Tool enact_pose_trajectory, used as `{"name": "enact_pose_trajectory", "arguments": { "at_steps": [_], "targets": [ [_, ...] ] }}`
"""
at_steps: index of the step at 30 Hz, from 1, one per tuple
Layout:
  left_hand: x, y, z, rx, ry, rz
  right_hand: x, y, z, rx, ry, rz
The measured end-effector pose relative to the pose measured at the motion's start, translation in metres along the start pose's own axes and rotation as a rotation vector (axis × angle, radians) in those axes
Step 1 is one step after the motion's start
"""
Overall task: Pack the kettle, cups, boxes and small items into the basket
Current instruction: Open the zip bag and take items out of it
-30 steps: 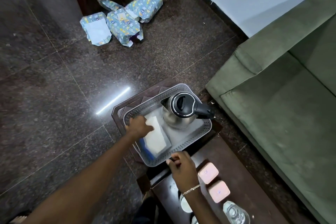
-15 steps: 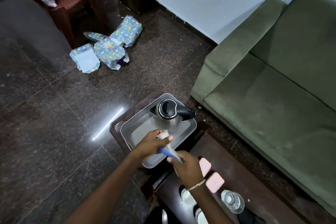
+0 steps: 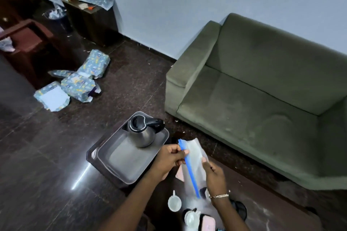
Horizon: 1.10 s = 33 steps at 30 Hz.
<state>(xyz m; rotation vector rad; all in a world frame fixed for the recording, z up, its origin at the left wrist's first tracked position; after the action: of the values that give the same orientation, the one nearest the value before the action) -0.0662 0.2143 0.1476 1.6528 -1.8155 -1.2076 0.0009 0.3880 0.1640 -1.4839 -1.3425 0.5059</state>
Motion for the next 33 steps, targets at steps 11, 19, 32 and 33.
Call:
{"name": "enact_pose_trajectory", "arguments": {
  "at_steps": [11,19,32,33],
  "targets": [
    [-0.114,0.016,-0.024,-0.058,-0.104,0.110,0.085,-0.047,-0.055,0.333,0.034,-0.336],
    [-0.160,0.019,-0.046,-0.077,-0.176,0.141,0.128,-0.042,-0.061,0.308,-0.054,-0.090],
    [-0.211,0.018,-0.071,-0.155,-0.178,0.238,0.179,-0.034,-0.060,0.209,-0.057,0.267],
    [-0.213,0.018,-0.071,-0.159,-0.167,0.245,0.181,-0.033,-0.061,0.214,-0.071,0.286]
  ]
}}
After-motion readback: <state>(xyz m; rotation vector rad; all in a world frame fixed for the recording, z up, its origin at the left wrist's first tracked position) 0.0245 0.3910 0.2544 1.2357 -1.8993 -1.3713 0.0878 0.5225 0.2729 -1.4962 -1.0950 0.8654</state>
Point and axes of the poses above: each hand's wrist, its own z-axis towards the middle knuckle, its own x-axis out of the back of the hand, y = z × x, the point moved 10 cm from there along z, towards the middle knuckle, and after that the axes turned 1 degree about -y, right-handed, at the moved point
